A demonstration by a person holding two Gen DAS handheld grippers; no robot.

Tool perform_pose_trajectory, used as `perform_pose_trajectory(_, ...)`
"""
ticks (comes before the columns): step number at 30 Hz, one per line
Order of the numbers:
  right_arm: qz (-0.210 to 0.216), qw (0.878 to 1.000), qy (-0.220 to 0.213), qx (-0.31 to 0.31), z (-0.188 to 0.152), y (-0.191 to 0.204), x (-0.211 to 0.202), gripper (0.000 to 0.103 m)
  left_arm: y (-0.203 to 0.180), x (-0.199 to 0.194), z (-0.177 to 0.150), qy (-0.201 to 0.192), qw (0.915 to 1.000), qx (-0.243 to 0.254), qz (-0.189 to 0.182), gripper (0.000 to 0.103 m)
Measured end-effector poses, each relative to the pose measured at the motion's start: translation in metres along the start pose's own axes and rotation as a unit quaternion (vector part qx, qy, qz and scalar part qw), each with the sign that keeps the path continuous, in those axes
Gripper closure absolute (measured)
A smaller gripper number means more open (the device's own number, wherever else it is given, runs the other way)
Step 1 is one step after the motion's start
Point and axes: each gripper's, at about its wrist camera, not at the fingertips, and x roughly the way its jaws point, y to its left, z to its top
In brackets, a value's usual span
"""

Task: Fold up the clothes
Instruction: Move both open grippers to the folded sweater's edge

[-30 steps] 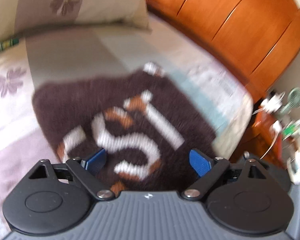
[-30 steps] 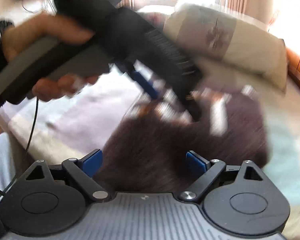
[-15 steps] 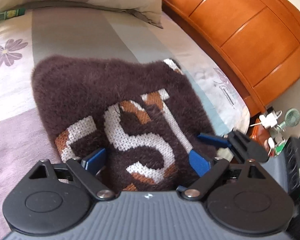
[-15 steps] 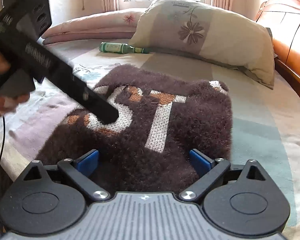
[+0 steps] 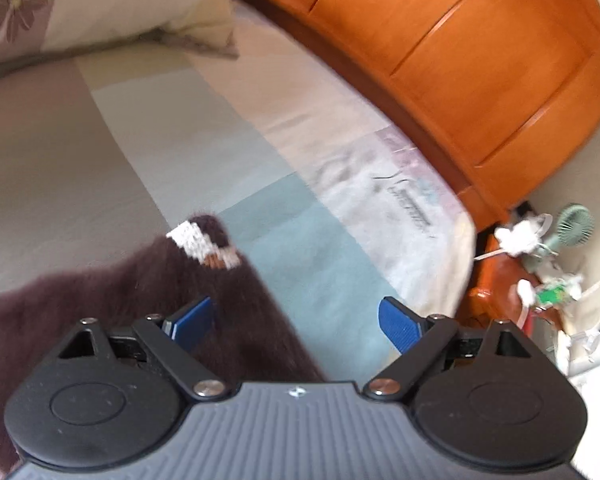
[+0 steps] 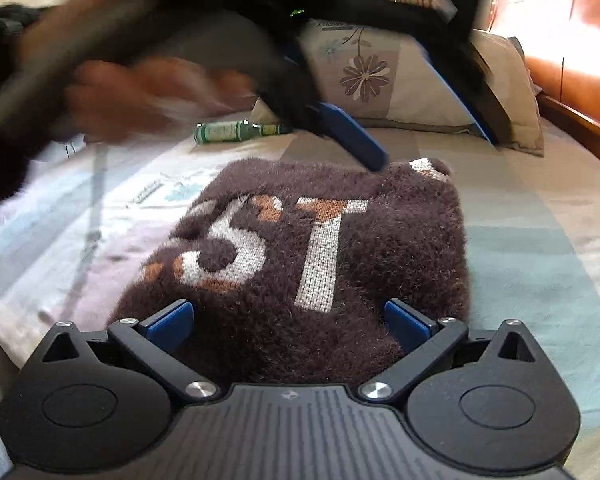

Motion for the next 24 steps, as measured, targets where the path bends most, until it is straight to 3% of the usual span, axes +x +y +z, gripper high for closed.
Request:
perform_pose_trajectory(5, 0.009, 1.0, -0.011, 0.015, -0.003, -0.004, -0.002, 0.0, 0.021, 0.033, -0.001, 0.003, 0.9995, -0.027, -0.014, 0.014)
perform_pose_trajectory(11, 0.013, 1.0, -0.011, 0.019, -0.002, -0.003, -0.003, 0.0, 0.017, 0.021, -0.003, -0.001, 0.9994, -0.033, -0.012, 0.014)
perform_pose_trajectory(17, 0.013, 1.0, -0.009, 0.024, 0.0, -0.001, -0.003, 0.0, 0.003, -0.021, -0.02, -0.009, 0.9998, -0.012, 0.011, 0.014)
perform_pose_trajectory(24, -0.016, 1.0, 0.0, 0.002, -0.002, 0.013, 0.003, 0.0, 0.011, -0.095, -0.074, -0.052, 0.9985, -0.002, 0.014, 0.011)
